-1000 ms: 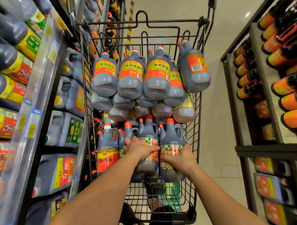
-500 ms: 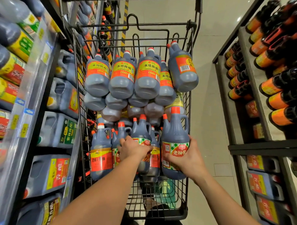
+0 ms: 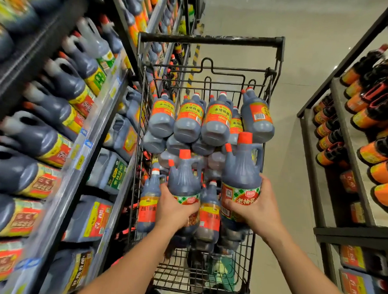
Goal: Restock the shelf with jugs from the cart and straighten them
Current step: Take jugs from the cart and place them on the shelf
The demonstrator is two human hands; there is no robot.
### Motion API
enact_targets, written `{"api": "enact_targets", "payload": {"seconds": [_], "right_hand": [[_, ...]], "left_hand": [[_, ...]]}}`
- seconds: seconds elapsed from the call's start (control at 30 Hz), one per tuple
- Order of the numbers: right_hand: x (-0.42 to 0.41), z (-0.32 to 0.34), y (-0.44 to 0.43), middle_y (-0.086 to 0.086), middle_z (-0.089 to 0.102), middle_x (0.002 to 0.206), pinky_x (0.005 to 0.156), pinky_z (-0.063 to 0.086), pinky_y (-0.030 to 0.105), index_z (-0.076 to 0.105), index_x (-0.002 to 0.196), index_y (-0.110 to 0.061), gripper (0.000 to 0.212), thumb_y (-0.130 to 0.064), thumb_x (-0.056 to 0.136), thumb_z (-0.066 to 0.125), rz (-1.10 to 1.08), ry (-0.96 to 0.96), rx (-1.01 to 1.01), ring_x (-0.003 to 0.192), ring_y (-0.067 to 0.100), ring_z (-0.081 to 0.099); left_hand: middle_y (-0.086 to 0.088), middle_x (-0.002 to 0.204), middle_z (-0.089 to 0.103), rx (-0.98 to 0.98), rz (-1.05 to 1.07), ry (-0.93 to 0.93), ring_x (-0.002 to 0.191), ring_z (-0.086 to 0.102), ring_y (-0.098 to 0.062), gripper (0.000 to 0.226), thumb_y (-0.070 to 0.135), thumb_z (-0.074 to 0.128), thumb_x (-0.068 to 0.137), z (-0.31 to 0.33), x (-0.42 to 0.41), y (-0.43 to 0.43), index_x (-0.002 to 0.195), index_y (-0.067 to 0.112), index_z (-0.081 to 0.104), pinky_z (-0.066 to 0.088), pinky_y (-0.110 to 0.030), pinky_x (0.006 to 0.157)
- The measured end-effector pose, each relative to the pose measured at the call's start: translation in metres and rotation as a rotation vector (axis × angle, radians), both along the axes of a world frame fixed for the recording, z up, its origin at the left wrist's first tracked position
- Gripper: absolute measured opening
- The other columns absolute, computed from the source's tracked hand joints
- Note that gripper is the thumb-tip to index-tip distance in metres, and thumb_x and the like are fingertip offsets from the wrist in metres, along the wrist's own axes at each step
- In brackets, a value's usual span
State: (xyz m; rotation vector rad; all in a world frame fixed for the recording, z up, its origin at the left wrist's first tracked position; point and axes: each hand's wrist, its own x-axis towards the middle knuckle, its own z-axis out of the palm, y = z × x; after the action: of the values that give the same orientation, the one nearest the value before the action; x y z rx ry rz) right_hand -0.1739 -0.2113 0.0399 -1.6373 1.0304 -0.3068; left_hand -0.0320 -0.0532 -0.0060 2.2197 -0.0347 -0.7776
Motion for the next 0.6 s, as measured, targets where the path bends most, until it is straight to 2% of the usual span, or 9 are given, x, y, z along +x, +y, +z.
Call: {"api": "enact_targets", "payload": {"seconds": [0.07, 0.13, 0.2, 0.27, 0.33, 0.4, 0.47, 0.53, 0.6], "right_hand": [[0.008, 0.011, 0.004, -0.007, 0.062, 0.112, 0.078, 0.055, 0.030, 0.040, 0.120, -0.039, 0.092, -0.049, 0.041, 0.084, 0.030, -0.047, -0.033, 0.092, 0.002, 0.065], [0.017, 0.021, 0.009, -0.006, 0.061, 0.113, 0.081, 0.055, 0.034, 0.038, 0.114, -0.049, 0.084, -0.048, 0.043, 0.084, 0.069, -0.086, -0.072, 0.096, 0.006, 0.064], [0.026, 0.031, 0.014, -0.006, 0.059, 0.117, 0.085, 0.053, 0.035, 0.037, 0.116, -0.050, 0.086, -0.049, 0.044, 0.084, 0.109, -0.123, -0.101, 0.102, 0.008, 0.063], [0.036, 0.042, 0.022, -0.019, 0.057, 0.116, 0.081, 0.050, 0.019, 0.037, 0.123, -0.044, 0.091, -0.052, 0.044, 0.082, 0.137, -0.164, -0.150, 0.100, -0.006, 0.059], [0.047, 0.054, 0.031, -0.040, 0.052, 0.109, 0.070, 0.041, 0.001, 0.039, 0.123, -0.037, 0.090, -0.051, 0.045, 0.082, 0.161, -0.227, -0.221, 0.096, -0.021, 0.053], [0.057, 0.067, 0.041, -0.048, 0.050, 0.104, 0.067, 0.038, -0.003, 0.040, 0.122, -0.036, 0.087, -0.046, 0.047, 0.084, 0.199, -0.277, -0.242, 0.094, -0.024, 0.052], [0.067, 0.080, 0.052, -0.038, 0.057, 0.108, 0.073, 0.045, 0.005, 0.041, 0.122, -0.036, 0.087, -0.044, 0.049, 0.087, 0.246, -0.305, -0.228, 0.096, -0.017, 0.057], [0.077, 0.093, 0.065, -0.024, 0.062, 0.112, 0.080, 0.052, 0.023, 0.042, 0.125, -0.033, 0.090, -0.039, 0.050, 0.091, 0.292, -0.334, -0.216, 0.099, -0.006, 0.062], [0.088, 0.107, 0.079, -0.022, 0.064, 0.110, 0.080, 0.054, 0.029, 0.044, 0.125, -0.034, 0.089, -0.039, 0.050, 0.092, 0.342, -0.381, -0.222, 0.099, -0.003, 0.064]], "left_hand": [[0.016, 0.105, 0.060, -0.057, 0.027, -0.040, 0.088, 0.060, -0.011, 0.092, 0.057, 0.079, 0.036, 0.018, 0.005, 0.011, 0.113, 0.041, 0.032, 0.050, -0.033, 0.076], [0.021, 0.105, 0.058, -0.131, 0.054, -0.089, 0.090, 0.060, -0.007, 0.094, 0.054, 0.080, 0.038, 0.037, 0.010, 0.021, 0.119, 0.044, 0.033, 0.049, -0.031, 0.077], [0.025, 0.102, 0.057, -0.179, 0.079, -0.157, 0.087, 0.058, 0.002, 0.094, 0.047, 0.084, 0.042, 0.056, 0.015, 0.032, 0.123, 0.045, 0.037, 0.047, -0.023, 0.071], [0.031, 0.098, 0.055, -0.243, 0.096, -0.238, 0.084, 0.054, 0.014, 0.091, 0.038, 0.089, 0.049, 0.075, 0.020, 0.043, 0.121, 0.049, 0.035, 0.040, -0.010, 0.064], [0.035, 0.096, 0.055, -0.299, 0.113, -0.297, 0.083, 0.055, 0.016, 0.090, 0.040, 0.089, 0.048, 0.094, 0.025, 0.055, 0.119, 0.049, 0.034, 0.039, -0.002, 0.061], [0.032, 0.094, 0.064, -0.370, 0.141, -0.359, 0.086, 0.061, 0.015, 0.080, 0.042, 0.087, 0.046, 0.110, 0.029, 0.069, 0.111, 0.048, 0.041, 0.043, -0.002, 0.063], [0.036, 0.101, 0.064, -0.431, 0.163, -0.410, 0.090, 0.062, 0.015, 0.081, 0.038, 0.088, 0.047, 0.127, 0.031, 0.085, 0.113, 0.051, 0.044, 0.046, -0.003, 0.066], [0.034, 0.104, 0.065, -0.473, 0.187, -0.460, 0.092, 0.065, 0.010, 0.085, 0.034, 0.089, 0.049, 0.145, 0.032, 0.100, 0.118, 0.052, 0.043, 0.049, -0.008, 0.067], [0.033, 0.106, 0.065, -0.495, 0.211, -0.544, 0.092, 0.065, 0.010, 0.084, 0.029, 0.090, 0.051, 0.162, 0.033, 0.116, 0.120, 0.046, 0.045, 0.048, -0.007, 0.066]]}}
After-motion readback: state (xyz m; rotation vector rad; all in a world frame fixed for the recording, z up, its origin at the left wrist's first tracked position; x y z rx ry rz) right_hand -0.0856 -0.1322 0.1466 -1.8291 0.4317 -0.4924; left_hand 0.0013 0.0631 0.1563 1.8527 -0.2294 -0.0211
